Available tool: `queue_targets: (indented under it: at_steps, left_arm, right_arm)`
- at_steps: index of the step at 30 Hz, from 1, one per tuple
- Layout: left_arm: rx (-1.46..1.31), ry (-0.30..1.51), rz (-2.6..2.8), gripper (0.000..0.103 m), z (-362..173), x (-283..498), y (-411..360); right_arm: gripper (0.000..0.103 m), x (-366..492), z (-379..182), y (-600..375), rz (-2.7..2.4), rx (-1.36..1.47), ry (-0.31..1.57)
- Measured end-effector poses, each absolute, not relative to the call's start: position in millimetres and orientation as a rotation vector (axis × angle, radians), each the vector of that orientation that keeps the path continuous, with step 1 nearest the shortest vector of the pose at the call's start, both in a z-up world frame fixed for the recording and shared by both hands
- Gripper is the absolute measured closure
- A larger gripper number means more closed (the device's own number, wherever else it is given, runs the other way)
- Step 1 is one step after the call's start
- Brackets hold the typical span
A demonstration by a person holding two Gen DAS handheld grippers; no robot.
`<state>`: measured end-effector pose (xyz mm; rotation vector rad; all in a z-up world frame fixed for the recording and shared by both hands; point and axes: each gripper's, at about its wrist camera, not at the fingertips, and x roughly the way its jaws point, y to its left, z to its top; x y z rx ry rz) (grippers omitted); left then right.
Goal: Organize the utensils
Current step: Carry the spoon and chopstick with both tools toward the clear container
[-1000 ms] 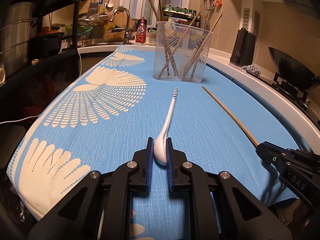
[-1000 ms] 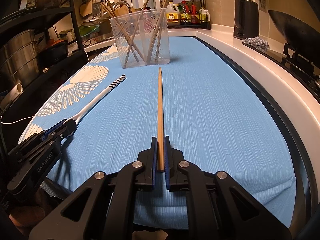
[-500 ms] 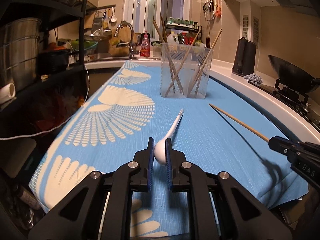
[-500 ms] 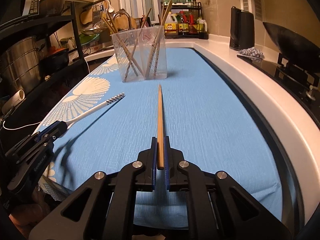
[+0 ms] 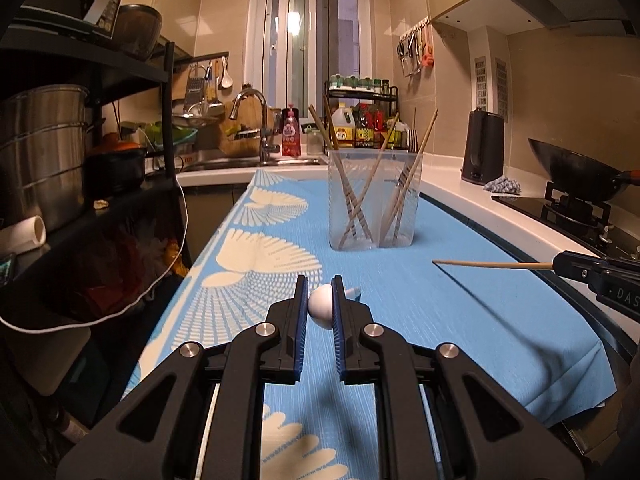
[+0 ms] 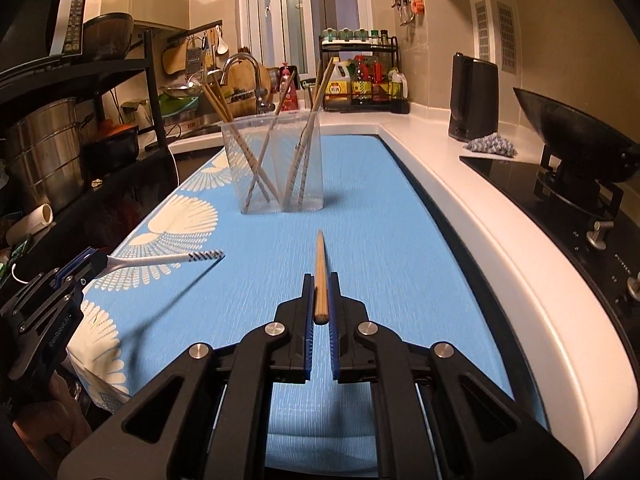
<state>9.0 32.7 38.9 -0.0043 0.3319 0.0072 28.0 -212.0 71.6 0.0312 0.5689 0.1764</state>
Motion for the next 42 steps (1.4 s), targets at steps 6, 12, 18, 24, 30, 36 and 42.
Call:
queue_targets:
  at_steps: [6, 12, 18, 24, 30, 36, 42]
  left_arm:
    - [0.013, 0.302, 0.000, 0.091, 57, 12, 33]
    - [0.035, 0.278, -0.008, 0.091, 74, 17, 29]
    - [0.024, 0.279, -0.020, 0.091, 93, 31, 31]
    - [0.028, 0.333, -0.061, 0.091, 110, 53, 32]
    - [-0.001, 0.413, -0.081, 0.091, 122, 78, 39]
    - [-0.024, 0.521, -0.118, 0.091, 133, 104, 46]
    - [-0.002, 0.568, -0.146, 0.091, 143, 120, 44]
  right_arm:
    - [0.096, 31, 93, -213, 0.197, 0.027, 0.525]
    - [0.096, 38, 114, -208, 0.230, 0.023, 0.484]
    - [0.096, 52, 129, -208, 0.252, 0.035, 0.476]
    - [0.096, 68, 142, -201, 0.258, 0.004, 0.480]
    - [0.096, 83, 157, -198, 0.270, 0.001, 0.482]
    - [0.096, 96, 178, -193, 0.289, -0.037, 0.494]
    - [0.096, 110, 197, -197, 0.301, -0.037, 0.499]
